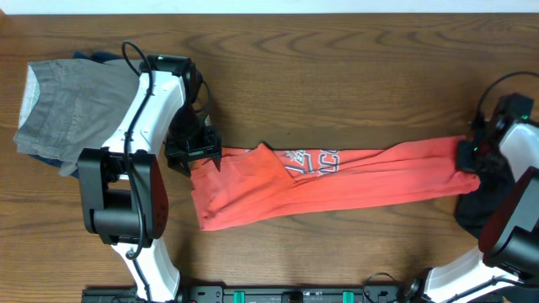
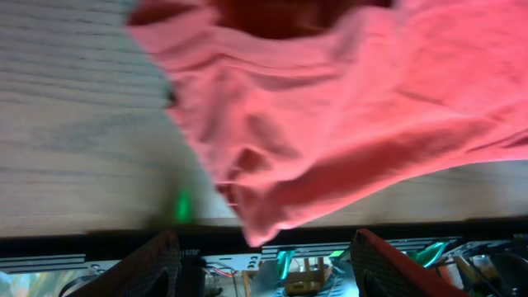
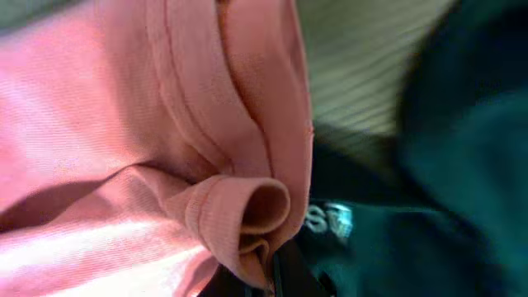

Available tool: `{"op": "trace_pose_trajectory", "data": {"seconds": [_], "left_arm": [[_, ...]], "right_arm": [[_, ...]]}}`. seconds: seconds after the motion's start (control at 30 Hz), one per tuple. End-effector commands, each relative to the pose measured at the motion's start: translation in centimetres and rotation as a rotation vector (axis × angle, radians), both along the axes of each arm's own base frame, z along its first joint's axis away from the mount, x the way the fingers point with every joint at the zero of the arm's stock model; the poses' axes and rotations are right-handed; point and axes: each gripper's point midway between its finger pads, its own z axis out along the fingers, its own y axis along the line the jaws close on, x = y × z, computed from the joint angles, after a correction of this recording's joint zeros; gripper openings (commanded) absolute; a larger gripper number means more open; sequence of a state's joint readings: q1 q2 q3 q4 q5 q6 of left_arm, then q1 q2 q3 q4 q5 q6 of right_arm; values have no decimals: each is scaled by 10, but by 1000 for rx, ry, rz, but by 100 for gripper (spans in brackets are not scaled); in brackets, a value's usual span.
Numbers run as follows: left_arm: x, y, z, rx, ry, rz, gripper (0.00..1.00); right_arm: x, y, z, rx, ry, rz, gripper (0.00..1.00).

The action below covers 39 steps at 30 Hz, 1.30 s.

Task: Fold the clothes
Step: 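Fold the right end of the strip leftward with the right gripper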

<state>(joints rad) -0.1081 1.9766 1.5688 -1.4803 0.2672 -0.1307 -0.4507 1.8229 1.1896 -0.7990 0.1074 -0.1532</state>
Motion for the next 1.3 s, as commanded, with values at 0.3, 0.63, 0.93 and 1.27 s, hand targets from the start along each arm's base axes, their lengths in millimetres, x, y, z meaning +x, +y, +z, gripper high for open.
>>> {"op": "trace_pose_trajectory", "data": {"seconds": [0.3, 0.63, 0.93, 1.27], "left_arm": [[7, 15, 0, -7, -22, 71, 68], [8, 14, -1, -8, -28, 71, 68], [8, 14, -1, -8, -29, 70, 68], [8, 14, -1, -8, -28, 70, 68]], "right_arm": [[35, 45, 73, 19, -100, 93, 1], [14, 146, 70, 74, 57, 279, 1], [3, 230, 67, 121, 81, 416, 1], [-12, 276, 66, 115, 100, 554, 1]]}}
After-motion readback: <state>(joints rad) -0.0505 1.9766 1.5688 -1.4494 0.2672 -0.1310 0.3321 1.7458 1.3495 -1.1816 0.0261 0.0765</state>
